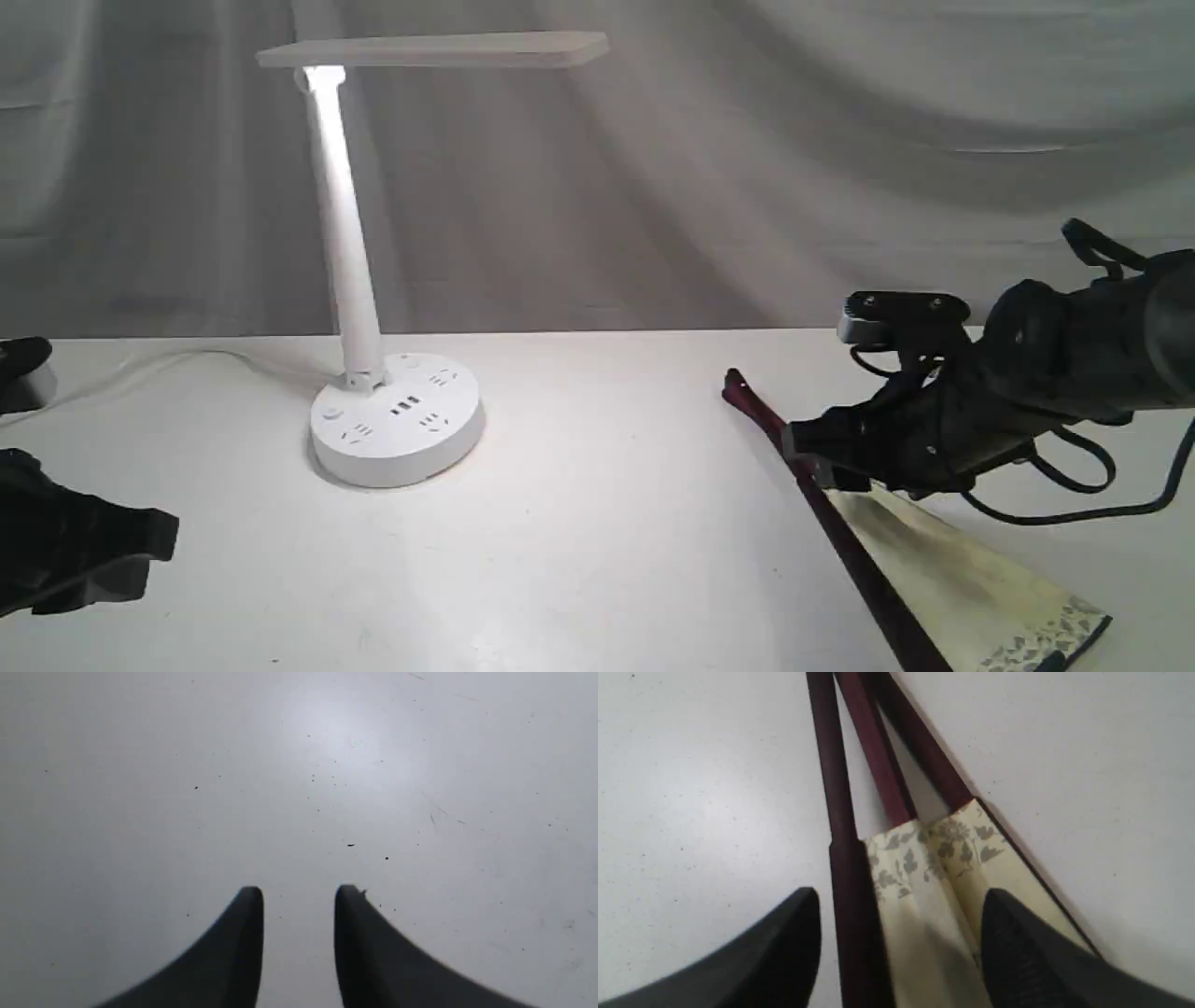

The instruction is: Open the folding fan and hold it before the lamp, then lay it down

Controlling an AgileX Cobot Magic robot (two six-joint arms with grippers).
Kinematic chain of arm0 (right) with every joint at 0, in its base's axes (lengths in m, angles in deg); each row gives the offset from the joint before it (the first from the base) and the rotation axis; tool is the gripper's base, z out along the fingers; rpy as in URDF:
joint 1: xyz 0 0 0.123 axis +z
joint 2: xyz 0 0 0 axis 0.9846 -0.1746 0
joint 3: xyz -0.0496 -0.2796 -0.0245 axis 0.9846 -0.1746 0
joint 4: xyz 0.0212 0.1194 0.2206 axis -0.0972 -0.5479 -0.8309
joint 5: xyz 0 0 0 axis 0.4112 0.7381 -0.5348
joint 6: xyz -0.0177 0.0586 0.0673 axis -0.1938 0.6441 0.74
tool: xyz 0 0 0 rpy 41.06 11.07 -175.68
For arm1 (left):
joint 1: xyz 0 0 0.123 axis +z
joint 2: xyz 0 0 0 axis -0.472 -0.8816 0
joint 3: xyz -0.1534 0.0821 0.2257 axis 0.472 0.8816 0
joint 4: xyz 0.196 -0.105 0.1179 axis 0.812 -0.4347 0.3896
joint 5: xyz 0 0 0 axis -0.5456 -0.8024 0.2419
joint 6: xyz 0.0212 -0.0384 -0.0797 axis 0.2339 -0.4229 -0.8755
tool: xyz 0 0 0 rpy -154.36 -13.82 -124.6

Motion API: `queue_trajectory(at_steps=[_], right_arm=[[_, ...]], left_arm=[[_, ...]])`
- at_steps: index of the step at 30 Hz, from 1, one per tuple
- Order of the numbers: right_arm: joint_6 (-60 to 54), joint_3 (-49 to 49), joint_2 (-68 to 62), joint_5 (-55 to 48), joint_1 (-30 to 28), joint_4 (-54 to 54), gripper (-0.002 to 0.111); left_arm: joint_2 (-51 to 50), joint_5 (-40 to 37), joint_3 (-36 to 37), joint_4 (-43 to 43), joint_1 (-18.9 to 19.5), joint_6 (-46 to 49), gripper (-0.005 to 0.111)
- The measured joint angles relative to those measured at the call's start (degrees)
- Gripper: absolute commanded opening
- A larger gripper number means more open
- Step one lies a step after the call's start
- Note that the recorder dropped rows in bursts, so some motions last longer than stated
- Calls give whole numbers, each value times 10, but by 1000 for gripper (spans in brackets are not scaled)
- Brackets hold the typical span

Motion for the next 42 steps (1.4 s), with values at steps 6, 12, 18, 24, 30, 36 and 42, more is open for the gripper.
queue_trajectory(at_steps=[6, 12, 18, 24, 30, 36, 42], right_arm=[[-2, 0, -6, 20, 0, 58, 50], [-2, 0, -29, 25, 0, 62, 50], [-6, 0, -31, 32, 0, 79, 48], [-43, 0, -32, 17, 0, 119, 46], [-170, 3, -29, -25, 2, 127, 46], [-364, 6, -24, -115, 10, 128, 46], [-477, 9, -21, -183, 18, 127, 44]], left_arm=[[0, 0, 0, 0, 0, 0, 27], [0, 0, 0, 0, 0, 0, 27], [0, 0, 0, 0, 0, 0, 27], [0, 1, 0, 0, 0, 0, 27], [0, 1, 0, 0, 0, 0, 27], [0, 1, 0, 0, 0, 0, 27], [0, 1, 0, 0, 0, 0, 27]])
